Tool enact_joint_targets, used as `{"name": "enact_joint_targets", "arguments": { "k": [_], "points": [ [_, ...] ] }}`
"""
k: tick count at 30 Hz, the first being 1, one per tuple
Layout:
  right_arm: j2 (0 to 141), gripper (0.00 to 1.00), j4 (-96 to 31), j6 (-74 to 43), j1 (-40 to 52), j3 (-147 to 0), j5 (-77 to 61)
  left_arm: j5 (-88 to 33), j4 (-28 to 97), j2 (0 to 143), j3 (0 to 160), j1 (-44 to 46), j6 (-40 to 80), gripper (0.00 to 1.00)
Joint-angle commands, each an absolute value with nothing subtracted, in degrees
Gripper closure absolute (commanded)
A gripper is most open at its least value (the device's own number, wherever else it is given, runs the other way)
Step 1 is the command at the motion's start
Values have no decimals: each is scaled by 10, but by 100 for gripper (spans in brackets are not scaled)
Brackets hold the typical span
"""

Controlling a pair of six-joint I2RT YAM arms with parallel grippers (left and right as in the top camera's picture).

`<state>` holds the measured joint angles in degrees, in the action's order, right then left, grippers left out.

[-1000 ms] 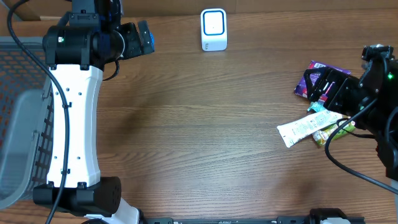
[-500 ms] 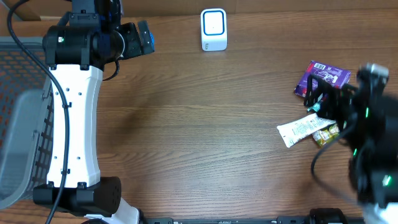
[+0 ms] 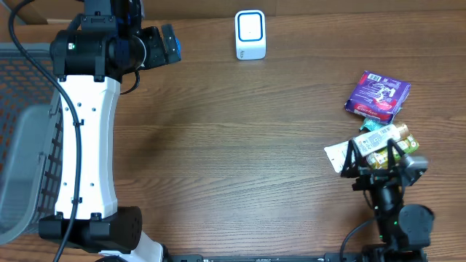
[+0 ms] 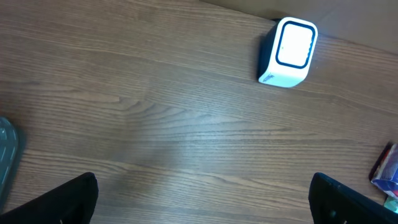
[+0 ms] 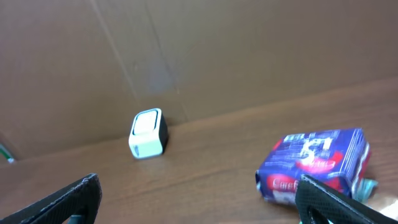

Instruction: Scan the item barcode

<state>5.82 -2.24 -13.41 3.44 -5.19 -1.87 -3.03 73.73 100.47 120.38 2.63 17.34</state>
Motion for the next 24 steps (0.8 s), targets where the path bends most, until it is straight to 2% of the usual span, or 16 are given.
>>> {"name": "enact_joint_targets", "arguments": {
  "k": [1,7,24],
  "points": [
    [18,0,2,-128,45,-5,-4,-34,737,1005,1209,31,163,1],
    [1,0,-46,-130,50,-5,15,-34,737,1005,1209,31,163,0],
    [2,0,-48,-117,52,-5,12,-34,737,1005,1209,31,163,0]
  ]
}}
